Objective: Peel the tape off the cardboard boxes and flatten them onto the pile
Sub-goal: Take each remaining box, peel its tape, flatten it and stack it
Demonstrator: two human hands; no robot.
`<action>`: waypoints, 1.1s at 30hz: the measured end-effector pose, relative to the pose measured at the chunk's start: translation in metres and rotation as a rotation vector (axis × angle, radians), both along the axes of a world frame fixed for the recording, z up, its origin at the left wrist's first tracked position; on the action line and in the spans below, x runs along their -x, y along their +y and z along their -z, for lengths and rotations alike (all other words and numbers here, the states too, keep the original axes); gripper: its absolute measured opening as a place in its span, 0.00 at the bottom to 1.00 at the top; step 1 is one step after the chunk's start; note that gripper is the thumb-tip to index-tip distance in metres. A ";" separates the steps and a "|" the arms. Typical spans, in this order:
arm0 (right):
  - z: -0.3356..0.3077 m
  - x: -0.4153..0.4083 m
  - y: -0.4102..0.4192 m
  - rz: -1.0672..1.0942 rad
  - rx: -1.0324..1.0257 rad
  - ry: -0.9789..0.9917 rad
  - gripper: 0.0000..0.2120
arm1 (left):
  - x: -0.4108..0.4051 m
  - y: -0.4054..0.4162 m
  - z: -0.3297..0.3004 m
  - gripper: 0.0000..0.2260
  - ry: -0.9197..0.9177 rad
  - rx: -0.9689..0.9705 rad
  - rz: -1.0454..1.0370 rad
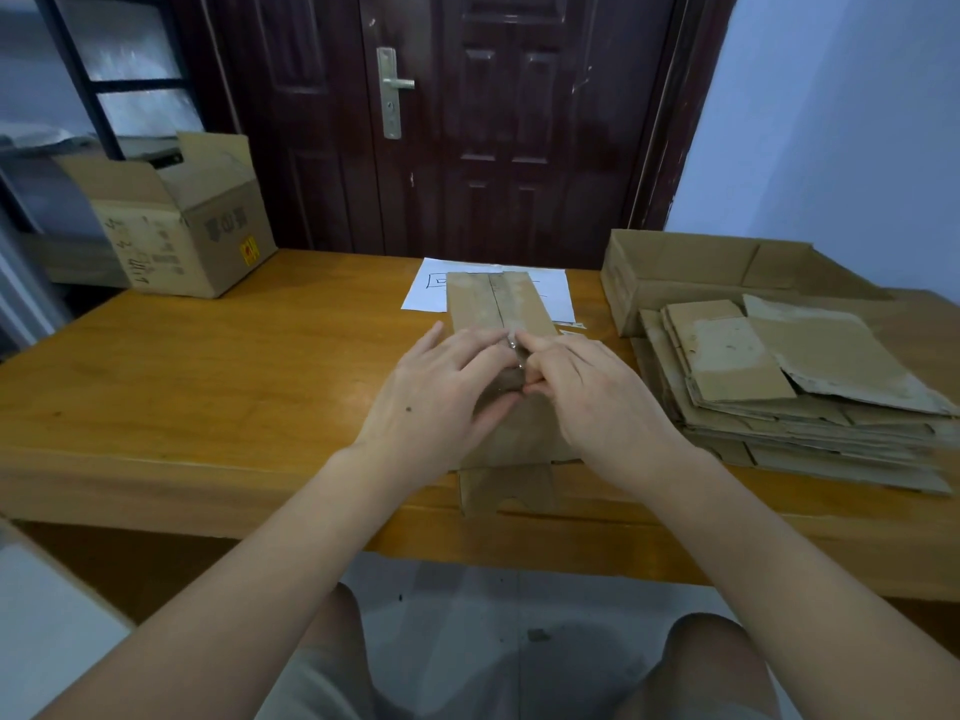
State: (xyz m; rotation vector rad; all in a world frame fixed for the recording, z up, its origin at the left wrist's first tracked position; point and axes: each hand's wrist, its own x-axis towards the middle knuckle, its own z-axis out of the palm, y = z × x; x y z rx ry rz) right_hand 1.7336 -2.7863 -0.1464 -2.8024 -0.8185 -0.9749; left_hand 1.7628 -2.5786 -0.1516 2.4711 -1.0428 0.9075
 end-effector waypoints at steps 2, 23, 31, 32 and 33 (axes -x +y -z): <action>-0.002 0.002 0.000 -0.018 -0.043 0.034 0.11 | -0.003 0.000 0.002 0.11 -0.051 0.002 0.049; -0.002 0.004 0.002 -0.033 -0.102 0.037 0.10 | 0.003 -0.004 0.008 0.06 -0.008 0.106 0.090; -0.014 0.007 0.002 -0.037 -0.133 0.160 0.19 | 0.006 -0.006 0.002 0.06 0.012 0.156 0.071; -0.015 0.007 0.001 -0.041 -0.117 0.158 0.17 | 0.006 -0.007 0.002 0.06 0.005 0.159 0.072; -0.016 0.006 0.001 -0.044 -0.108 0.157 0.15 | 0.006 -0.008 0.002 0.06 -0.004 0.160 0.073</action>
